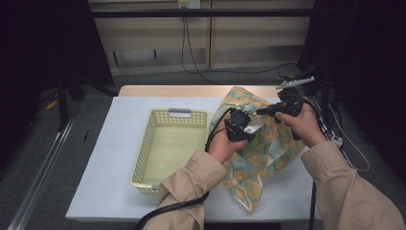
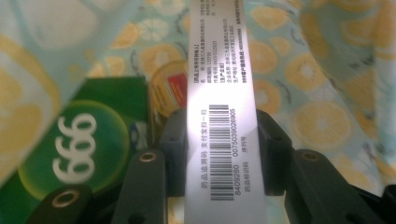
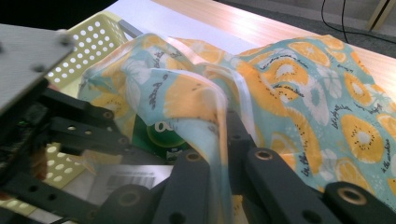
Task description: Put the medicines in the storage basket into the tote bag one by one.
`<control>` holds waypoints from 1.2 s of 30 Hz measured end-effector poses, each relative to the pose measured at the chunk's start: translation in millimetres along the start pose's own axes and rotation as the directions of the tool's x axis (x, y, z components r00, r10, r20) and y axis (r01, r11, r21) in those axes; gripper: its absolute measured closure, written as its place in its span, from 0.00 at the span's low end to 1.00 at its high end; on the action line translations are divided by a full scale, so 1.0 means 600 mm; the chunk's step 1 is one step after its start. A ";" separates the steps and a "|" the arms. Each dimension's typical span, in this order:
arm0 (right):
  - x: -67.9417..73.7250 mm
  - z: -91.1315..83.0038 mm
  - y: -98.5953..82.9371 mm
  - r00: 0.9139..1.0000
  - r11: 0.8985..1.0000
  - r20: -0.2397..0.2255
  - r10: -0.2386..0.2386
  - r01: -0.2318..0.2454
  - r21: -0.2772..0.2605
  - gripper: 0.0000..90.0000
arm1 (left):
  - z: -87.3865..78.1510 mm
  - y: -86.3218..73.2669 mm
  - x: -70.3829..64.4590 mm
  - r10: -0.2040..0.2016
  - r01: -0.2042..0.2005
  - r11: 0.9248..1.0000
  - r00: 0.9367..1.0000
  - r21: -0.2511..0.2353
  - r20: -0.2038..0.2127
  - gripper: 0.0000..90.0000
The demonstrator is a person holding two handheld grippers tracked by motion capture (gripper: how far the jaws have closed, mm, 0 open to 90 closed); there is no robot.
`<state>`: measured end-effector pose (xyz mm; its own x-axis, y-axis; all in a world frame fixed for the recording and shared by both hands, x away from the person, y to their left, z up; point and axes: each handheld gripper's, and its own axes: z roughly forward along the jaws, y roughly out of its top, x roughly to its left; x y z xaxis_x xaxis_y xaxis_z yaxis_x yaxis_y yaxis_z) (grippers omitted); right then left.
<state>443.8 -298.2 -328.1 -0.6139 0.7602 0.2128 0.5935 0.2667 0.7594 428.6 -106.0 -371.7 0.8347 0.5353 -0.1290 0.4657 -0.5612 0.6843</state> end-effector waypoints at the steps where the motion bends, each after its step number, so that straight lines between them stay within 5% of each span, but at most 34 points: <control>1: -0.001 -0.001 0.001 1.000 1.000 0.001 0.000 0.000 -0.002 0.99 | 0.003 0.003 0.001 -0.008 0.007 1.000 1.000 -0.009 -0.004 0.69; 5: -0.005 -0.001 0.003 1.000 1.000 0.004 0.007 -0.007 -0.012 0.99 | 0.018 0.011 0.004 -0.015 0.015 0.998 1.000 -0.062 -0.012 0.65; 8: -0.008 0.002 0.001 1.000 1.000 0.004 0.017 -0.017 -0.009 0.99 | 0.021 0.014 0.003 -0.049 0.047 0.997 0.998 -0.064 -0.030 0.28; 14: -0.009 0.006 0.000 1.000 1.000 0.006 0.011 -0.011 -0.003 0.99 | -0.025 0.005 -0.002 0.009 -0.011 0.998 0.999 -0.061 -0.035 0.21; 18: -0.009 0.007 -0.003 1.000 1.000 0.007 0.013 -0.012 -0.002 0.99 | -0.048 -0.006 -0.001 0.011 -0.013 0.998 1.000 -0.055 -0.026 0.20; 24: -0.006 0.008 -0.007 1.000 1.000 0.010 0.012 -0.012 0.000 0.99 | -0.064 -0.025 0.003 0.025 -0.026 0.999 0.999 -0.022 -0.030 0.33; 27: -0.006 0.008 -0.006 1.000 1.000 0.012 0.013 -0.013 0.002 0.99 | -0.062 -0.029 0.004 0.031 -0.031 1.000 0.999 0.001 -0.021 0.54; 33: -0.005 0.009 -0.006 1.000 1.000 0.005 0.014 -0.014 0.000 0.99 | -0.037 -0.021 0.004 0.013 -0.013 1.000 1.000 -0.002 0.001 0.82; 36: -0.007 0.007 -0.006 1.000 1.000 0.004 0.019 -0.019 -0.004 0.99 | -0.017 -0.013 0.007 -0.024 0.024 0.999 0.999 -0.022 0.021 0.82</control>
<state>446.4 -299.7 -334.5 -0.6001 0.7676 0.2251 0.6030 0.2492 0.7578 425.6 -92.5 -370.3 0.8296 0.5349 -0.1604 0.4790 -0.5340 0.6967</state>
